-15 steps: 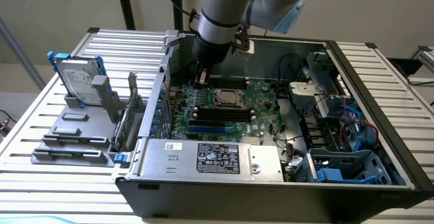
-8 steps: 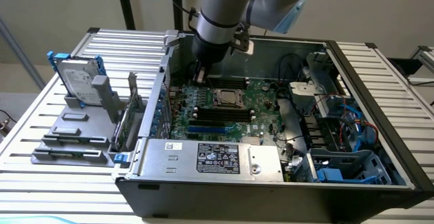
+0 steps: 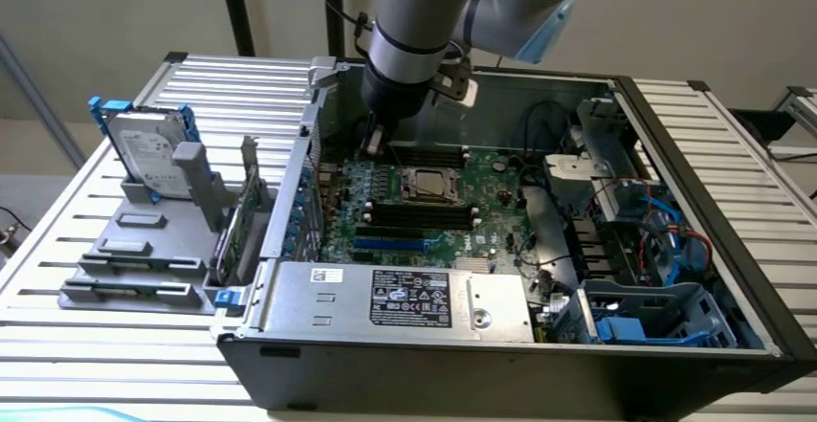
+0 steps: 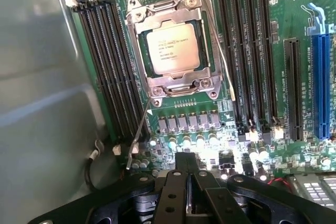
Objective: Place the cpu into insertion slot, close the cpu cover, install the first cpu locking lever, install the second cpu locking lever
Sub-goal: 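Install the first cpu locking lever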
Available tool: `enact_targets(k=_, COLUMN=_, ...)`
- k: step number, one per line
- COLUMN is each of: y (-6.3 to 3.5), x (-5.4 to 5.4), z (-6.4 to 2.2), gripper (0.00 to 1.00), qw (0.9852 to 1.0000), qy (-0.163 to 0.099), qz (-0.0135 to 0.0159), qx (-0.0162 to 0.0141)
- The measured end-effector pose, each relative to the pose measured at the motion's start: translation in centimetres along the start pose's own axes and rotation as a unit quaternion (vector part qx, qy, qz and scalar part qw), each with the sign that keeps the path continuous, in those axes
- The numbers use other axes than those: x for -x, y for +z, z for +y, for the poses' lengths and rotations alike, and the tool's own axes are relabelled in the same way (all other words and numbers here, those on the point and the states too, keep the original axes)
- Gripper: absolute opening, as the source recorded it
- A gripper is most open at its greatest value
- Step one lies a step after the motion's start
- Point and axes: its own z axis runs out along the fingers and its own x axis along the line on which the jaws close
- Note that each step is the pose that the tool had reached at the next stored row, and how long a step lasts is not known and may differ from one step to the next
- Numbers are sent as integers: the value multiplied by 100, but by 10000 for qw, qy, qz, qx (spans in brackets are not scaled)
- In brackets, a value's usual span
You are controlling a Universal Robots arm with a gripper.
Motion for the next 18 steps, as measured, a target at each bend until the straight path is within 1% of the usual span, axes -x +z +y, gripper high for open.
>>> enact_targets(k=3, y=1, x=1, z=-2, gripper=11, qw=9999, qy=153, qz=52, qx=18)
enact_targets(k=4, y=1, x=1, z=-3, gripper=11, qw=9998, qy=196, qz=74, qx=21)
enact_targets(k=7, y=1, x=2, z=-6, gripper=11, qw=9994, qy=312, qz=139, qx=27)
enact_targets(k=10, y=3, x=4, z=-15, gripper=11, qw=9990, qy=396, qz=194, qx=26)
enact_targets(k=12, y=4, x=7, z=-24, gripper=11, qw=9988, qy=438, qz=218, qx=19)
enact_targets(k=16, y=7, x=10, z=-37, gripper=11, qw=9982, qy=554, qz=247, qx=8)
enact_targets(k=18, y=7, x=12, z=-41, gripper=11, qw=9977, qy=618, qz=277, qx=8)
